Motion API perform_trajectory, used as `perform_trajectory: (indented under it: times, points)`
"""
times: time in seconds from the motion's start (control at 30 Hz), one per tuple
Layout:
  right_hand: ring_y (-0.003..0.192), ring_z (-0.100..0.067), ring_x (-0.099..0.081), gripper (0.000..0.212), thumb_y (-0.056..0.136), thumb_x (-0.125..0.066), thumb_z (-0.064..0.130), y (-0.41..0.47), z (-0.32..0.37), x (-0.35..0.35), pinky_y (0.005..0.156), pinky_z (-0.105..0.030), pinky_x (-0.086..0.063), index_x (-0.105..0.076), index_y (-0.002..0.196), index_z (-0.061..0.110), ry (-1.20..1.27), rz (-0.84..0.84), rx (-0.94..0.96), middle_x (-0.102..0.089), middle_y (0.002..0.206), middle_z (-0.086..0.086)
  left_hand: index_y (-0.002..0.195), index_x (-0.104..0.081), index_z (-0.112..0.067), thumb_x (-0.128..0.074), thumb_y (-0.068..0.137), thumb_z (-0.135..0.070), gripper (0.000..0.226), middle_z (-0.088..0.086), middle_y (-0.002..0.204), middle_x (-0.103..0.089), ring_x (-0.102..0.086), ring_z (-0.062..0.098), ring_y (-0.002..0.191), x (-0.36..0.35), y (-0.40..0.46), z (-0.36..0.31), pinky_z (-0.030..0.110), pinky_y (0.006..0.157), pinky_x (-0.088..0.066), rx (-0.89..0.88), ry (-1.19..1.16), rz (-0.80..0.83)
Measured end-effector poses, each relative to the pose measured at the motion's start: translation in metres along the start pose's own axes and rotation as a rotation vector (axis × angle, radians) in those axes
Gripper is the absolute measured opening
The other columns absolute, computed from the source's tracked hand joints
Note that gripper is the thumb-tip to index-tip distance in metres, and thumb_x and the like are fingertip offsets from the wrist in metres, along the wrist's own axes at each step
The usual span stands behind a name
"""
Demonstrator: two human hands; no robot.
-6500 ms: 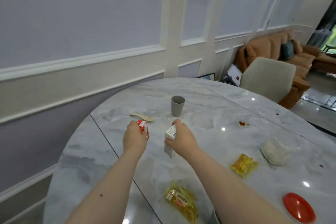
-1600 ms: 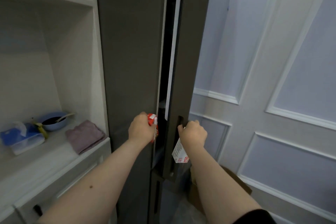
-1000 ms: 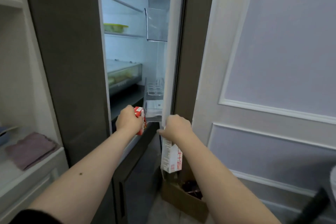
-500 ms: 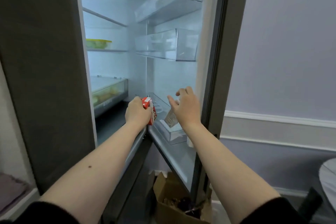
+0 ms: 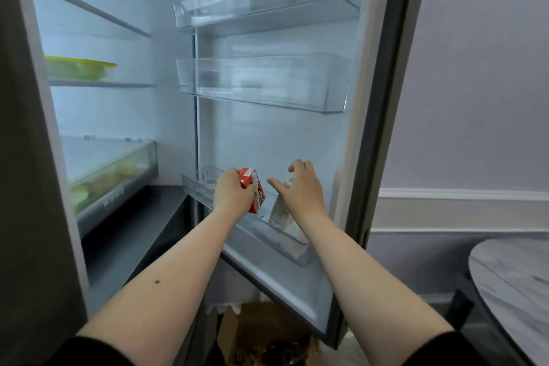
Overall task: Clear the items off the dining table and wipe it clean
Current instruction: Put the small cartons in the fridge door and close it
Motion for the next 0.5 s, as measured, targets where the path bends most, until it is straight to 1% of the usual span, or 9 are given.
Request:
perform_trajectory:
  times: [0.07,0.13,0.2,0.27,0.33,0.4,0.5]
  points:
    - [0.094,-0.021,-0.052,0.052,0.08,-0.067,0.047,0.016,-0.004,-0.006,0.077,-0.03,-0.044,-0.048,0.11,0.009,0.073,-0.006,-0.011,-0.045,0.113,-0.003,0.111,-0.055,-0.005,-0.059,0.088,-0.024,0.03,0.007,0.103,-0.062,-0.061,0.024,0.095,-0.01,0.015,0.003,0.034,0.082,-0.049,-0.002,-0.024,0.012]
    - [0.095,-0.021,-0.052,0.055,0.078,-0.07,0.045,0.029,-0.01,-0.018,0.078,-0.031,-0.044,-0.048,0.111,0.008,0.097,0.024,-0.016,-0.043,0.114,-0.002,0.112,-0.053,-0.005,-0.058,0.09,-0.025,0.03,0.007,0.102,-0.061,-0.059,0.024,0.094,-0.02,0.029,0.007,0.033,0.08,-0.048,0.008,-0.008,0.02]
    - [0.092,-0.018,-0.05,0.055,0.077,-0.071,0.046,0.041,-0.019,-0.031,0.075,-0.027,-0.041,-0.047,0.11,0.009,0.115,0.037,-0.035,-0.04,0.111,0.0,0.112,-0.053,-0.005,-0.057,0.09,-0.025,0.03,0.009,0.103,-0.062,-0.059,0.024,0.094,-0.03,0.045,0.014,0.032,0.078,-0.046,0.032,0.016,0.033]
    - [0.088,-0.016,-0.048,0.054,0.076,-0.071,0.046,0.055,-0.029,-0.043,0.073,-0.026,-0.04,-0.046,0.106,0.01,0.144,0.04,-0.053,-0.038,0.107,0.002,0.11,-0.054,-0.005,-0.056,0.09,-0.026,0.029,0.011,0.104,-0.063,-0.06,0.026,0.093,-0.043,0.064,0.022,0.033,0.077,-0.048,0.06,0.04,0.056]
    - [0.087,-0.016,-0.045,0.052,0.077,-0.071,0.045,0.07,-0.037,-0.054,0.073,-0.026,-0.039,-0.045,0.103,0.009,0.159,0.06,-0.05,-0.038,0.106,0.0,0.108,-0.055,-0.004,-0.055,0.09,-0.029,0.031,0.011,0.102,-0.064,-0.061,0.027,0.091,-0.056,0.078,0.029,0.035,0.077,-0.05,0.077,0.046,0.075]
    - [0.086,-0.016,-0.044,0.052,0.076,-0.072,0.045,0.087,-0.043,-0.065,0.071,-0.024,-0.036,-0.045,0.101,0.008,0.154,0.071,-0.029,-0.039,0.104,-0.001,0.105,-0.055,-0.004,-0.055,0.09,-0.031,0.031,0.012,0.1,-0.064,-0.06,0.027,0.087,-0.07,0.093,0.035,0.034,0.073,-0.049,0.08,0.07,0.093]
    - [0.086,-0.016,-0.043,0.053,0.076,-0.072,0.045,0.099,-0.049,-0.082,0.071,-0.023,-0.034,-0.045,0.101,0.008,0.139,0.107,-0.001,-0.04,0.105,-0.002,0.096,-0.055,-0.004,-0.057,0.087,-0.025,0.023,0.012,0.092,-0.063,-0.057,0.026,0.08,-0.086,0.104,0.045,0.032,0.068,-0.045,0.083,0.093,0.122]
Point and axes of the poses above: each hand's wrist, its own y-axis towards the middle knuckle, its own x-axis out of the back of the hand, z = x × y, the point moved 3 cm from there along y, towards the middle knuckle
